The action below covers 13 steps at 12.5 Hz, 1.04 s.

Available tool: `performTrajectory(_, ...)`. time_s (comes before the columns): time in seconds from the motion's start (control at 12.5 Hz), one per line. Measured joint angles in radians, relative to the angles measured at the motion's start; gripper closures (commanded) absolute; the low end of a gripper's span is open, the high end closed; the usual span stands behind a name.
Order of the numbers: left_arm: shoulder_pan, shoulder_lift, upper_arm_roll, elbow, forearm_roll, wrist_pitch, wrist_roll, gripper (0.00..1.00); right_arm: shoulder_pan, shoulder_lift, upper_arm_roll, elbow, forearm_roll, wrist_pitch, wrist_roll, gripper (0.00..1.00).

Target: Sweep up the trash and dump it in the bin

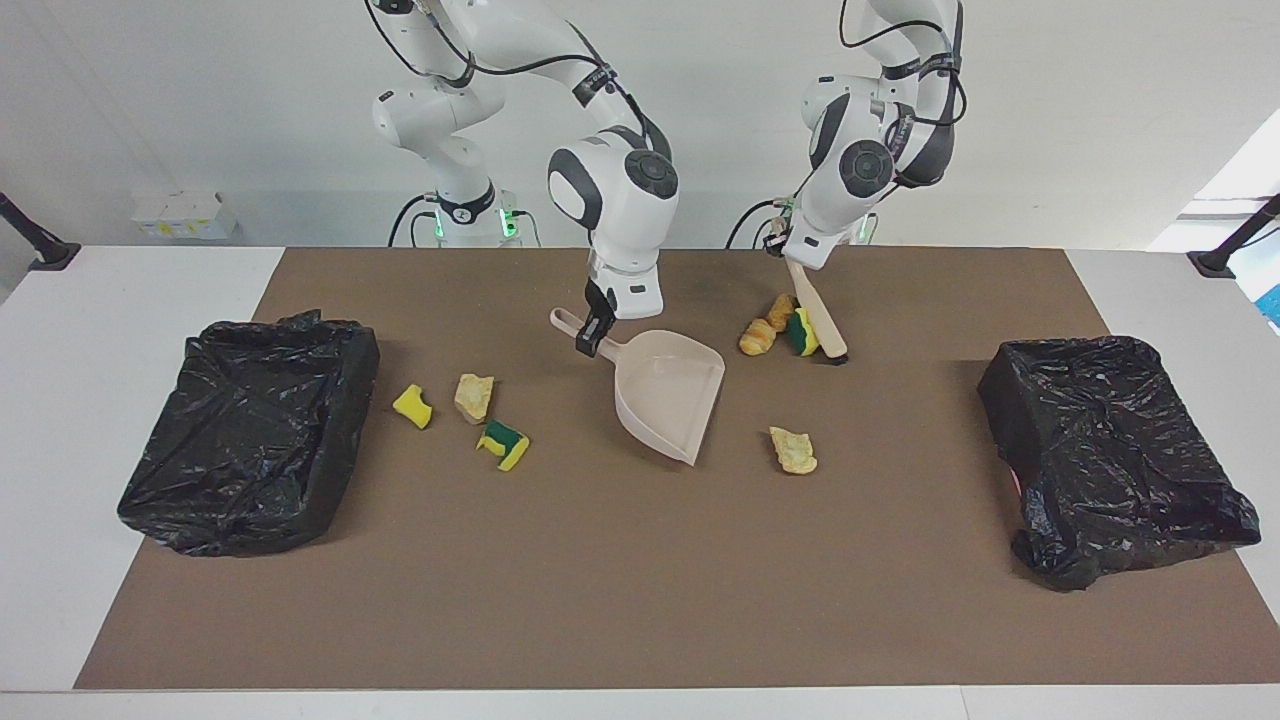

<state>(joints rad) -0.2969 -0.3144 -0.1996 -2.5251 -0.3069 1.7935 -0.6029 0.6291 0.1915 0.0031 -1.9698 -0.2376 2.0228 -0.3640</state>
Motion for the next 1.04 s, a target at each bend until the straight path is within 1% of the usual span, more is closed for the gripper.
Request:
performTrajectory(0.16,-0.031,0.039,-0.001,0.026,-0.039,0.053,0.0,1.0,0.001,0.017,0.0,-0.008,0.007,0.024,-0.019,1.0)
performTrajectory(0.4,-0.035,0.124,0.0,0.136,-0.047,0.059,-0.001,1.0,0.023,0.021,0.001,-0.031,0.086,0.039,-0.109,1.0)
performTrajectory(0.56,-0.035,0.155,0.0,0.168,-0.047,0.044,-0.002,1.0,0.048,0.018,0.002,-0.039,0.098,0.039,-0.149,1.0)
performTrajectory(0.8,-0.029,0.159,0.011,0.226,-0.022,-0.048,-0.01,1.0,0.048,0.01,0.001,-0.056,0.099,0.038,-0.222,1.0)
performTrajectory(0.96,0.004,0.146,0.017,0.281,0.004,-0.155,-0.02,1.0,0.045,-0.002,-0.001,-0.091,0.101,0.038,-0.312,1.0)
performTrajectory(1.04,0.023,0.127,0.019,0.297,0.01,-0.211,-0.045,1.0,0.044,-0.014,-0.001,-0.119,0.106,0.038,-0.365,1.0)
